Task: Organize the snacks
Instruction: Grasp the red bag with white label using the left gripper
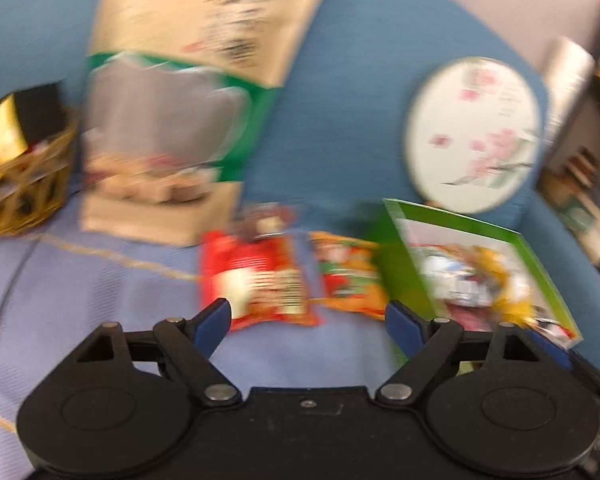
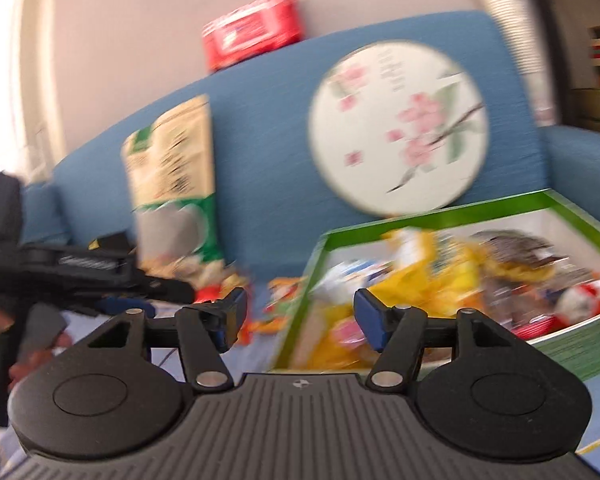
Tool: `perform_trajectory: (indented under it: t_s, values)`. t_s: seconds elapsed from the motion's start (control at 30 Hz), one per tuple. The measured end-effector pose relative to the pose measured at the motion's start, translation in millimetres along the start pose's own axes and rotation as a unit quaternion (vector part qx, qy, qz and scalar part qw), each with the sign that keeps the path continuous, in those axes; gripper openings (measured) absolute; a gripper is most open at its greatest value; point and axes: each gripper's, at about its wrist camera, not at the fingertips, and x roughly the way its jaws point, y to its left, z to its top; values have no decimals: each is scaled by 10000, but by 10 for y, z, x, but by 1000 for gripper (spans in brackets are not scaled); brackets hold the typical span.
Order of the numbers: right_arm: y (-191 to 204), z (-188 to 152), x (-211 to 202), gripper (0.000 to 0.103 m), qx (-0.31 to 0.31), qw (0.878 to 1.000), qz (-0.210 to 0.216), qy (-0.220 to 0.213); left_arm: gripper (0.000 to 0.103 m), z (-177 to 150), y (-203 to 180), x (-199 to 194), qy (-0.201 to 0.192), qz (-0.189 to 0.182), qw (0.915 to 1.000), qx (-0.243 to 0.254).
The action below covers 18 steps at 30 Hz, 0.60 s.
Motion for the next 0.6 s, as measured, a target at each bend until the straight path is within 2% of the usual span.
perform_trajectory:
  t_s: [0.1, 0.23, 0.37, 0.43, 0.47, 0.5, 0.57, 0.6]
  values:
    - [132, -49, 28, 102, -215, 9994, 224, 127, 103, 45, 170, 91, -49, 174, 9996, -235]
    - [198, -74, 45, 103, -368, 9990, 186, 150, 103, 116, 281, 314, -14, 200, 9981, -577]
    - [138, -70, 43, 103, -235, 9995, 140, 163, 103, 180, 275, 545, -27, 291, 9978, -603]
    - [116, -68, 56, 103, -210, 9995, 154, 176, 103, 213, 273, 657, -29, 487, 9968, -633]
    - [114, -67, 69, 103, -199, 9995, 144, 184, 97, 217, 291, 704, 27, 470, 9968, -648]
    - [115, -68, 73, 103, -194, 9995, 150, 187, 77, 207, 318, 737, 105, 292, 9975, -641]
    - [121, -65, 70, 103, -202, 9994, 223, 192, 50, 182, 357, 732, 285, -79, 9973, -665]
    - [131, -62, 63, 103, -206, 9992, 276, 187, 49, 161, 366, 699, 373, -168, 9969, -678]
